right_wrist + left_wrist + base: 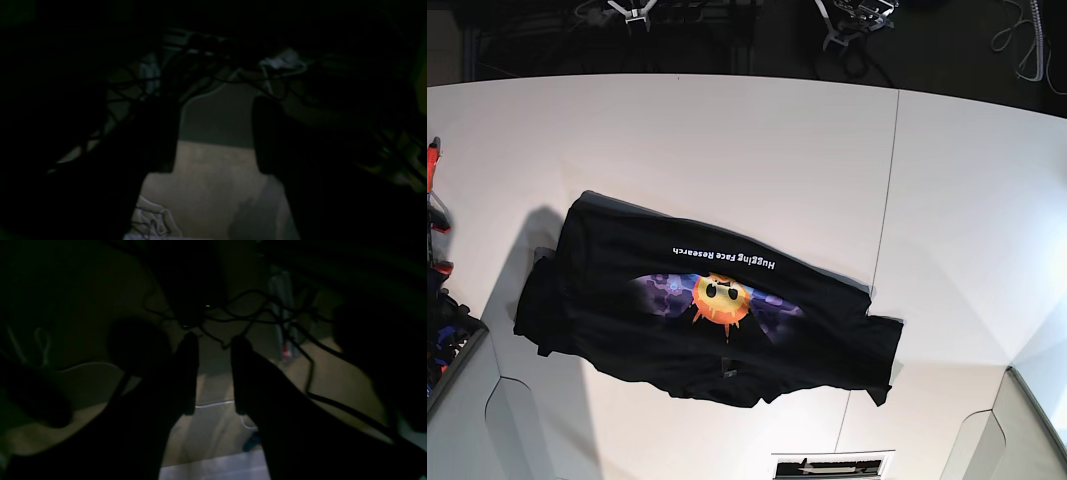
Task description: Layout the t-shirt on the table in an organized manner, then fold the t-shirt properly
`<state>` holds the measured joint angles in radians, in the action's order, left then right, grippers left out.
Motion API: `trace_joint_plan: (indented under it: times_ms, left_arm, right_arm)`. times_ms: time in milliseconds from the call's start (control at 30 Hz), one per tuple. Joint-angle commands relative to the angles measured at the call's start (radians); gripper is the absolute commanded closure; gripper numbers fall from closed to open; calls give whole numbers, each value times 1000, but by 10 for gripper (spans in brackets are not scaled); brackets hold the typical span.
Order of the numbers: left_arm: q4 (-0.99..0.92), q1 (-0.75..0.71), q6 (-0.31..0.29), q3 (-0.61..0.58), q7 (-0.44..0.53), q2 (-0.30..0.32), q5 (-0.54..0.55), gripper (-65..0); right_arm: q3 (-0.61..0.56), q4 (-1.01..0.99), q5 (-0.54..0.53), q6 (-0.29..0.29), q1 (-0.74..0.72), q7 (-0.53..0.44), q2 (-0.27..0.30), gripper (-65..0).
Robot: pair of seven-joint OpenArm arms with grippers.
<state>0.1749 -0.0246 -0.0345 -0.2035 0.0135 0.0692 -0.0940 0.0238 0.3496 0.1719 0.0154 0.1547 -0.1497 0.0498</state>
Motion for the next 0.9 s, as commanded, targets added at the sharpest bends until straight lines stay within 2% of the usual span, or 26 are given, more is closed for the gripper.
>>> trace_joint_plan:
  times_ms: [0, 67, 133, 167, 200, 300, 333, 400, 500, 600, 667, 733, 767, 867]
  left_arm:
    - [3, 2, 17, 0, 13, 2, 0, -200]
    - [3, 2, 56, 0, 13, 9, 0, -200]
    - [3, 3, 49, 0, 16, 14, 0, -200]
    - [3, 2, 24, 0, 24, 17, 0, -200]
    - [3, 2, -26, 0, 36, 18, 0, -200]
    - [3, 2, -180, 0, 38, 17, 0, -195]
    - [3, 2, -211, 0, 42, 16, 0, -195]
    - [3, 2, -252, 0, 55, 14, 0, -195]
    - [2, 2, -254, 0, 58, 14, 0, -193]
    - [2, 2, -224, 0, 69, 14, 0, -87]
    - [2, 2, -198, 0, 85, 14, 0, -21]
    - [2, 2, -177, 0, 89, 14, 0, -10]
    - [2, 2, -173, 0, 89, 14, 0, -11]
    - [3, 2, -178, 0, 88, 14, 0, -14]
  right_arm:
    - [0, 5, -5, -27, 3, -11, 6, -348]
    - [0, 5, -8, -74, 4, -11, 6, -348]
    - [0, 5, -20, -82, 4, -9, 6, -348]
    - [0, 5, -26, -79, 4, -7, 6, -348]
    - [0, 5, -35, -65, 4, -7, 6, -348]
    - [0, 5, -48, 56, 4, -8, 11, -347]
    - [0, 5, -48, 89, 4, -8, 11, -347]
    - [0, 5, -48, 106, 4, -8, 11, -347]
    - [0, 5, -48, 110, 4, -8, 14, -347]
    - [0, 5, -44, 112, 4, -8, 23, -322]
    - [0, 5, -35, 112, 4, -8, 26, -233]
    - [0, 5, -32, 113, 4, -8, 29, -107]
    - [0, 5, -32, 114, 4, -8, 31, -66]
    - [0, 5, -29, 113, 4, -8, 34, -51]
